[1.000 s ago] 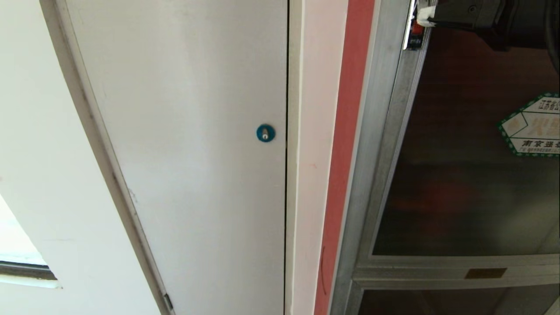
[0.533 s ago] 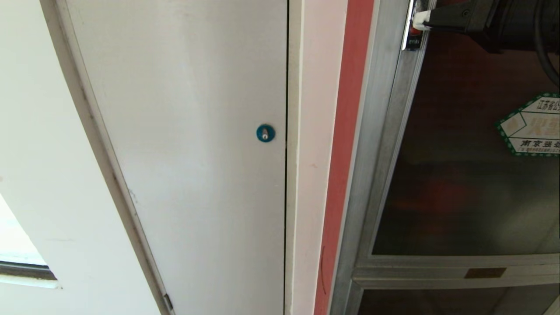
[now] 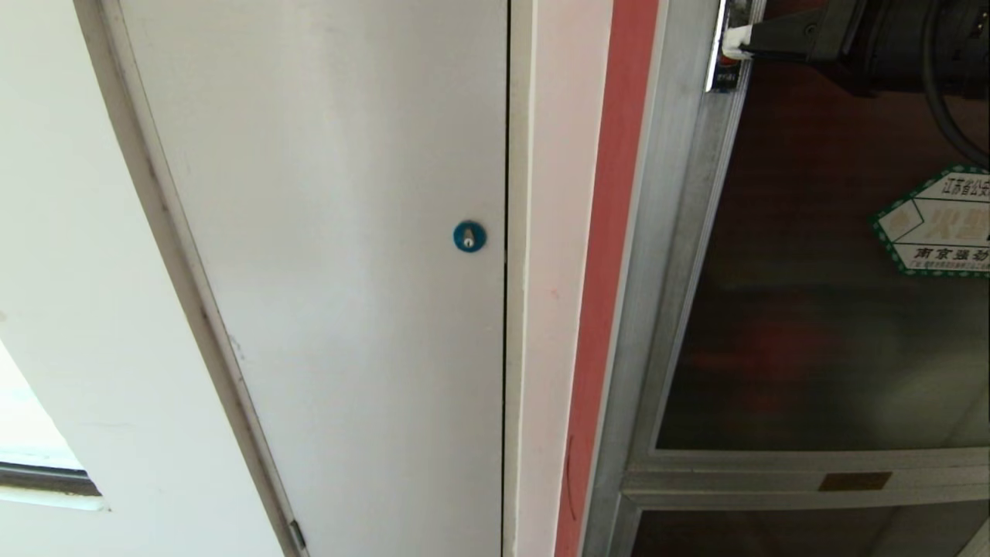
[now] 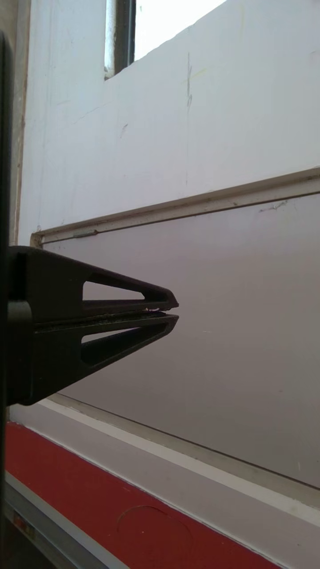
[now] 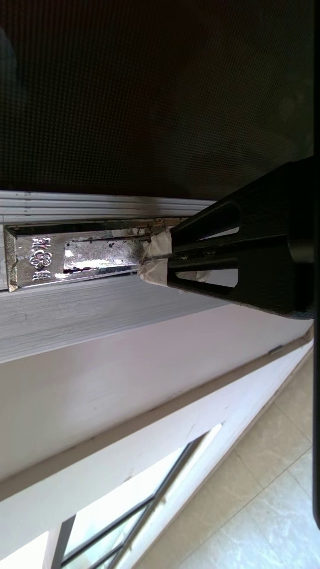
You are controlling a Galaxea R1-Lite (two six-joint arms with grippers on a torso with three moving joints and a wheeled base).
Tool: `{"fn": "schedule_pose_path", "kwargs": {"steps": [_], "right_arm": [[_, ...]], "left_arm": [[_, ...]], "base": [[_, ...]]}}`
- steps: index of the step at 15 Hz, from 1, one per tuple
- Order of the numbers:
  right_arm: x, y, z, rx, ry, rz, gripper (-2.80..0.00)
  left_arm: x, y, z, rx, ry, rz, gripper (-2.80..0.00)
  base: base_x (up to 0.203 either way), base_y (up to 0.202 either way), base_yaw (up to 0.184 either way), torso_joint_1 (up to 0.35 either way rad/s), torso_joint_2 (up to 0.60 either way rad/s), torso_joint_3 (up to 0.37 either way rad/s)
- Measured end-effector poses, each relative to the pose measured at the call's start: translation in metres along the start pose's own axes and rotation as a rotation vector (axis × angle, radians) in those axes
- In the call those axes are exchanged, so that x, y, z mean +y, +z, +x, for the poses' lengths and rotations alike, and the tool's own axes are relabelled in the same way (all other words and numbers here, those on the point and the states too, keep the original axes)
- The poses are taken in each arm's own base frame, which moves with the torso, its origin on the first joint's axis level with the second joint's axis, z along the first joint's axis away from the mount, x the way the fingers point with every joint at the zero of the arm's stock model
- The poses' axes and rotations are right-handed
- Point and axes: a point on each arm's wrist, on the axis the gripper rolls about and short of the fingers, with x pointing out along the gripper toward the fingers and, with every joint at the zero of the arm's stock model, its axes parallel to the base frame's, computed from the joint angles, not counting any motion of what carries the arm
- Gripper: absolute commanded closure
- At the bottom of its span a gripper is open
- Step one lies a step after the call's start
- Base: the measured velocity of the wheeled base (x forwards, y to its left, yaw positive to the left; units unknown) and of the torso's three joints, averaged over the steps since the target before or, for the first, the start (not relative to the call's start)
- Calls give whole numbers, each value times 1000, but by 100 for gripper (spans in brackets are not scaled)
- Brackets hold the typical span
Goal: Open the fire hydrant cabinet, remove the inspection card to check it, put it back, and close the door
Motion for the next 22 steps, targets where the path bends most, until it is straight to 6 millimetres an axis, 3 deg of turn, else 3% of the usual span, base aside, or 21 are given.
{"fn": "schedule_pose_path", "kwargs": {"steps": [9, 22], "right_arm": [[-2, 3, 4, -11, -19, -3, 0], [11, 18, -22, -65, 14, -17, 0]], "left_arm": [[0, 0, 0, 0, 0, 0, 0], [0, 0, 0, 0, 0, 0, 0]], "base": [[0, 0, 0, 0, 0, 0], [0, 0, 0, 0, 0, 0]]}}
